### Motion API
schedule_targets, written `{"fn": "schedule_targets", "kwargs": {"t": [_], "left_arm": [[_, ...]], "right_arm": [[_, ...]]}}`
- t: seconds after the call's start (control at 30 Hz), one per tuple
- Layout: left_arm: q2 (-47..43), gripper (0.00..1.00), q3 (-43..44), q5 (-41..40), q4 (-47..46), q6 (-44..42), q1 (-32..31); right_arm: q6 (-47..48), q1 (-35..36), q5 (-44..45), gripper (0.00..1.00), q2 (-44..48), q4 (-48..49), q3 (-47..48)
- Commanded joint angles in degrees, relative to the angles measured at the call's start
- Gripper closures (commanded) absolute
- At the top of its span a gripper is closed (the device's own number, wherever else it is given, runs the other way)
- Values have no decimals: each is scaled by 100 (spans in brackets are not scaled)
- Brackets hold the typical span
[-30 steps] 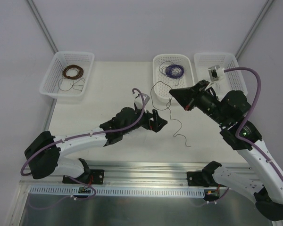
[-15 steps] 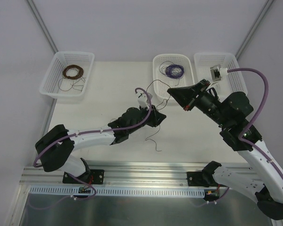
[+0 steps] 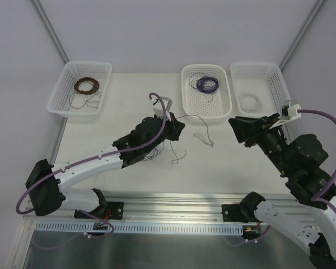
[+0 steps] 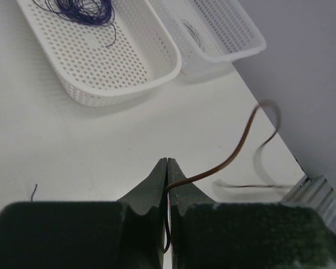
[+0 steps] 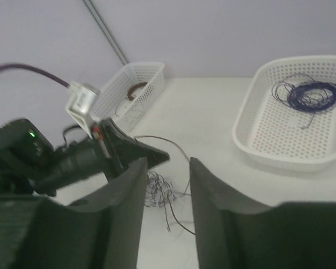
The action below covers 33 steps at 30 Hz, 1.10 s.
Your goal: Untangle the cables
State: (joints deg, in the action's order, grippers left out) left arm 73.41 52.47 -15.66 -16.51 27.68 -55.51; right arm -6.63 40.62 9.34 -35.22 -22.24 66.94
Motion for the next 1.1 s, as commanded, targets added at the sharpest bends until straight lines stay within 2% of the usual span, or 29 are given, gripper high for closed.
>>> {"fn": "schedule_targets", "kwargs": {"t": [0.0,0.03,0.13,0.33,0.43,0.53,0.7,0.93,1.07], "left_arm": [[-362,100,764,-429,982,-491,267],[-406,100,1009,-342,1210,-596,355],[-450,100,1675,-158,1606,-833,671],[-345,100,3047,247,2476,-1248,1287],[-274,100,3628,467,2811,-1300,1805],[-160,100,4024,196,2934,-1563,2271],[182,100,4342,-130,2935,-1819,3367],[972,100,4877,1,2943,-1819,4722],[1430,100,5220,194,2943,-1863,5321]], "right_arm": [[277,16,472,57,129,-701,-110],[277,7,463,47,147,-781,-128],[259,16,419,33,182,-1028,-225],[277,16,437,15,174,-1142,-330],[294,7,402,13,121,-1142,-348],[303,7,340,12,60,-1116,-400],[268,7,138,8,-20,-1046,-480],[347,7,-152,0,-195,-1002,-541],[487,7,-284,3,-415,-993,-533]]}}
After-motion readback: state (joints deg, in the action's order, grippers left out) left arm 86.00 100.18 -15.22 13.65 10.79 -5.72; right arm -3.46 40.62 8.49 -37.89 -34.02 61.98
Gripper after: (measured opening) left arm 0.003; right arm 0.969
